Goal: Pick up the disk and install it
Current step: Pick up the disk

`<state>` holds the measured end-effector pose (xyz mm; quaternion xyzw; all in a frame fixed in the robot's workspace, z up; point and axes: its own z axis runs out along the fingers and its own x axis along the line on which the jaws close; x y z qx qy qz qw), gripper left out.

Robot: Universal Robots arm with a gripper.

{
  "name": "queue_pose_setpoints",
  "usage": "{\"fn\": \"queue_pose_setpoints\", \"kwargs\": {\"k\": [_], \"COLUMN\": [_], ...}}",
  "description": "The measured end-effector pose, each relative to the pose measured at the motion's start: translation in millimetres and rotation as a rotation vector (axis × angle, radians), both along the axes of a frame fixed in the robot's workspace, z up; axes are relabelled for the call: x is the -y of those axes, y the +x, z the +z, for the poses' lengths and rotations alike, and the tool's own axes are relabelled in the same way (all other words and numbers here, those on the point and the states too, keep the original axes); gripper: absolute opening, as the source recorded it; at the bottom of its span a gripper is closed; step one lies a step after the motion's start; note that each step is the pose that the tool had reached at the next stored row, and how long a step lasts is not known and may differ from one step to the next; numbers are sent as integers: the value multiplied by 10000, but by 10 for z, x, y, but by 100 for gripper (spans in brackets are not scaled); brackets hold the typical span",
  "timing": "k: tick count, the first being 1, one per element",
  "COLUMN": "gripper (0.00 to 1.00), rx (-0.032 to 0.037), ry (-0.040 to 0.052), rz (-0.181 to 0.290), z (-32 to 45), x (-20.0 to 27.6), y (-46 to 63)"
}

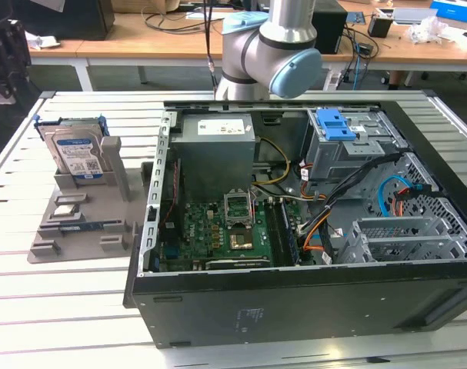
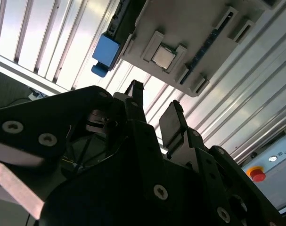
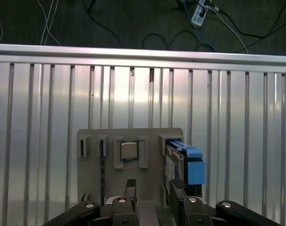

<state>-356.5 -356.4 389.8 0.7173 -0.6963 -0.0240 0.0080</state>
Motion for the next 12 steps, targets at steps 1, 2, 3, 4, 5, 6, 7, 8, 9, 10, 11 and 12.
{"fn": "queue_pose_setpoints", "kwargs": {"k": [1, 2, 3, 4, 5, 6, 7, 8, 9, 10, 11, 12], "gripper": [42, 42, 42, 42, 42, 42, 42, 42, 42, 42, 42, 42], "rx": [0, 0, 0, 0, 0, 0, 0, 1, 0, 0, 0, 0], "ry": [0, 0, 0, 0, 0, 0, 0, 0, 0, 0, -1, 0], "rz": [0, 0, 0, 0, 1, 0, 1, 1, 1, 1, 1, 1], "z": [-3, -6, -8, -10, -13, -15, -18, -21, -23, -24, -27, -29], "x": [-10, -18, -30, -39, -48, -57, -71, -81, -88, -97, -109, -117], "y": [0, 0, 0, 0, 0, 0, 0, 0, 0, 0, 0, 0]}}
